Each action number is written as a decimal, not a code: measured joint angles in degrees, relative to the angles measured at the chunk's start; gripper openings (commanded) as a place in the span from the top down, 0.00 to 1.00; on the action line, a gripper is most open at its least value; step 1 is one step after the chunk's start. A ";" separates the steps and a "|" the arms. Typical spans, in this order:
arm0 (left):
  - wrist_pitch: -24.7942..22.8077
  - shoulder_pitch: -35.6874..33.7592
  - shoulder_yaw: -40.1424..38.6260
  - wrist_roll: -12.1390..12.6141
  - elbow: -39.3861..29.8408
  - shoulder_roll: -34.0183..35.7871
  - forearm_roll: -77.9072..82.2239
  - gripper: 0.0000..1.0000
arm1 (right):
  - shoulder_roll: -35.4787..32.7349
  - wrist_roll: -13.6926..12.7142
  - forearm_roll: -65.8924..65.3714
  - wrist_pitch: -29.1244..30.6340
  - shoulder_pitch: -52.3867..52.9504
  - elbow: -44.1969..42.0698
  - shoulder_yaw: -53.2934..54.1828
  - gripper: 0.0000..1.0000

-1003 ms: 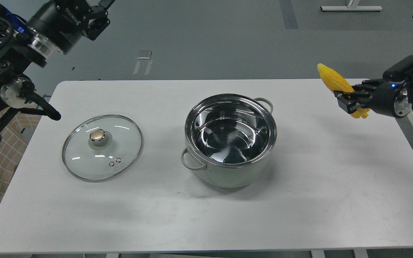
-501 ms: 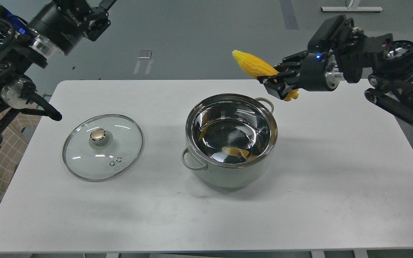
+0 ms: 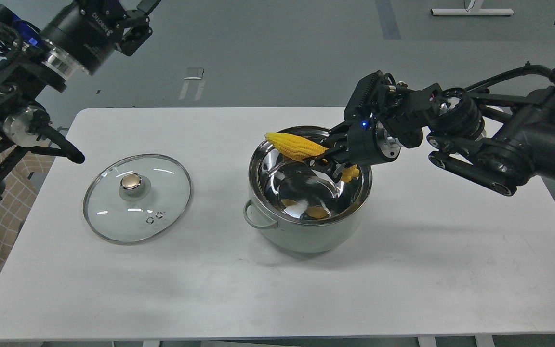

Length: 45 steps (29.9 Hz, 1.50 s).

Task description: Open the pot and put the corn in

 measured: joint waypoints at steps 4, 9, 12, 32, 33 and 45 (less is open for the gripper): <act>0.00 0.00 -0.02 0.00 -0.15 0.00 0.01 0.04 | 0.40 0.01 0.00 0.22 -0.25 -0.30 0.00 0.28; 0.00 0.22 -0.04 0.00 -0.17 0.07 0.01 0.04 | 0.46 0.00 0.11 0.58 -0.34 -0.31 0.00 0.18; 0.00 0.39 -0.04 0.00 -0.17 0.08 0.01 0.04 | 0.38 0.01 0.17 0.60 -0.35 -0.30 0.00 0.09; 1.36 0.94 -0.04 0.00 3.07 -4.70 0.63 0.02 | 0.03 -0.01 36.74 -1.84 0.55 -20.58 21.86 0.01; 1.42 0.94 -0.04 0.00 3.61 -5.20 0.64 0.02 | 0.04 -0.01 39.26 -2.00 -0.16 -22.06 23.62 0.01; -10.14 0.86 -0.20 0.00 21.98 -17.13 -0.27 0.02 | 1.38 -0.01 67.49 -1.70 -17.92 -26.61 45.32 0.01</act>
